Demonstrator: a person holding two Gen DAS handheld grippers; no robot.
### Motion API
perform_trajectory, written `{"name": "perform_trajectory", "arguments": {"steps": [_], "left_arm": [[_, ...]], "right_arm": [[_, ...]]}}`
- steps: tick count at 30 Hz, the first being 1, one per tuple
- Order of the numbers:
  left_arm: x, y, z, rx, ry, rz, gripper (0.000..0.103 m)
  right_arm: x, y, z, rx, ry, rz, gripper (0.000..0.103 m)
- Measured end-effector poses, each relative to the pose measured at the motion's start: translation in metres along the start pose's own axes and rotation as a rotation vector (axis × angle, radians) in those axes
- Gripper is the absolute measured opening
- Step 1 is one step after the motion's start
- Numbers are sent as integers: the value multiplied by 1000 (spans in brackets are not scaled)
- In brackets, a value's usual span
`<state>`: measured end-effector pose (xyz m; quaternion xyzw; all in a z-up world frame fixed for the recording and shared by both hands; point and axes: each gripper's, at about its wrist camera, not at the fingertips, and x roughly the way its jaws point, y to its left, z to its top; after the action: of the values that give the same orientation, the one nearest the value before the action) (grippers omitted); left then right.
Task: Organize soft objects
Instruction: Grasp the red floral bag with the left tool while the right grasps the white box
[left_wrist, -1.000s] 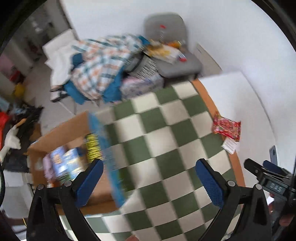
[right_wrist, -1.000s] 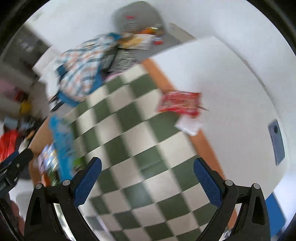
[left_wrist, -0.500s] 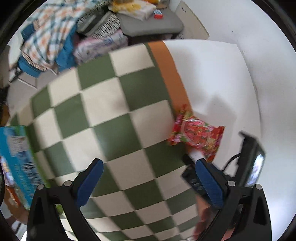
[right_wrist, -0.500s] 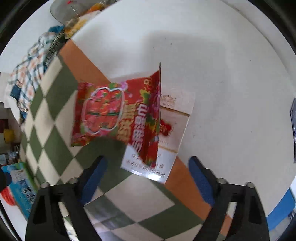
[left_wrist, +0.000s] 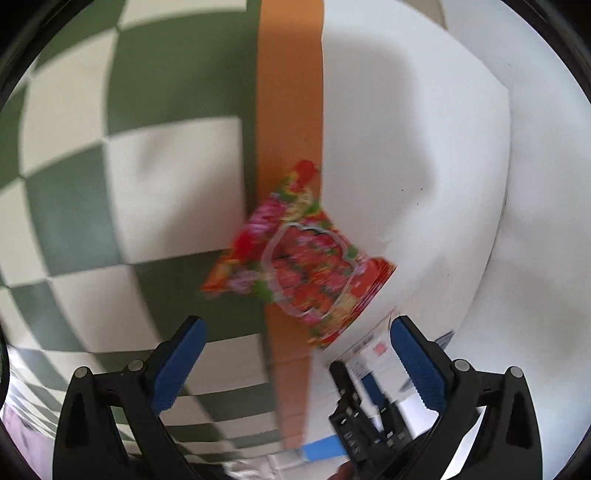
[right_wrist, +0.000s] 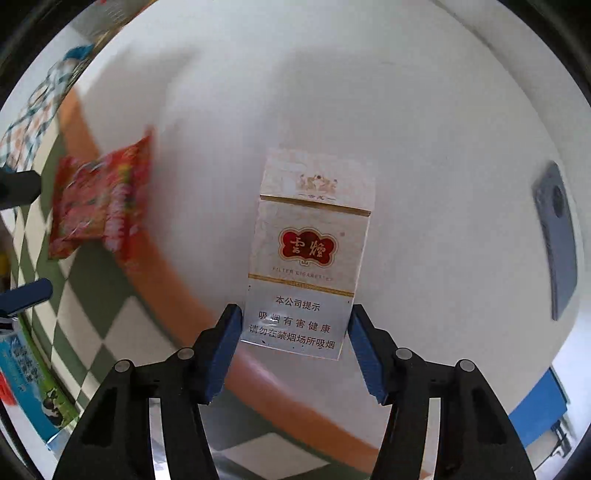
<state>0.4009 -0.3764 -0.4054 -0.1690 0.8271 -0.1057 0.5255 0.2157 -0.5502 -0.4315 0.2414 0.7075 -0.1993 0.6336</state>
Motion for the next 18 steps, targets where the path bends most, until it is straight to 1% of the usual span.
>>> {"name": "perform_trajectory", "arguments": {"steps": [3,4,6,7,9,10,12,13,14,16,18], "left_arm": [[14,-5,10,-83,-6,-6,102],[17,-8,14,-104,-21,4,102],[23,-15,20,-108,-37,52,102],[28,-20,23,-94,-40,99,102],[31,-30,21,-57,-45,158,102],[33,-35,20,-19,-48,191,102],[35,-43,13,85,-56,284,102],[36,-43,9,140,-65,336,102],[35,-41,5,173,-75,368,102],[32,-31,2,186,-91,392,102],[30,-22,2,193,-112,408,102]], "right_arm": [[0,-18,1,35,-7,0,61],[0,-21,0,41,-11,-2,61],[0,-25,-1,48,-14,-6,61],[1,-25,-2,52,-15,-8,61],[4,-27,-4,59,-13,-3,61],[5,-27,-5,60,-12,0,61],[6,-25,-8,48,-11,-6,61],[6,-22,-9,39,-11,-7,61],[7,-21,-10,31,-13,-7,61],[8,-22,-14,11,-15,-16,61],[10,-20,-15,5,-13,-7,61]]}}
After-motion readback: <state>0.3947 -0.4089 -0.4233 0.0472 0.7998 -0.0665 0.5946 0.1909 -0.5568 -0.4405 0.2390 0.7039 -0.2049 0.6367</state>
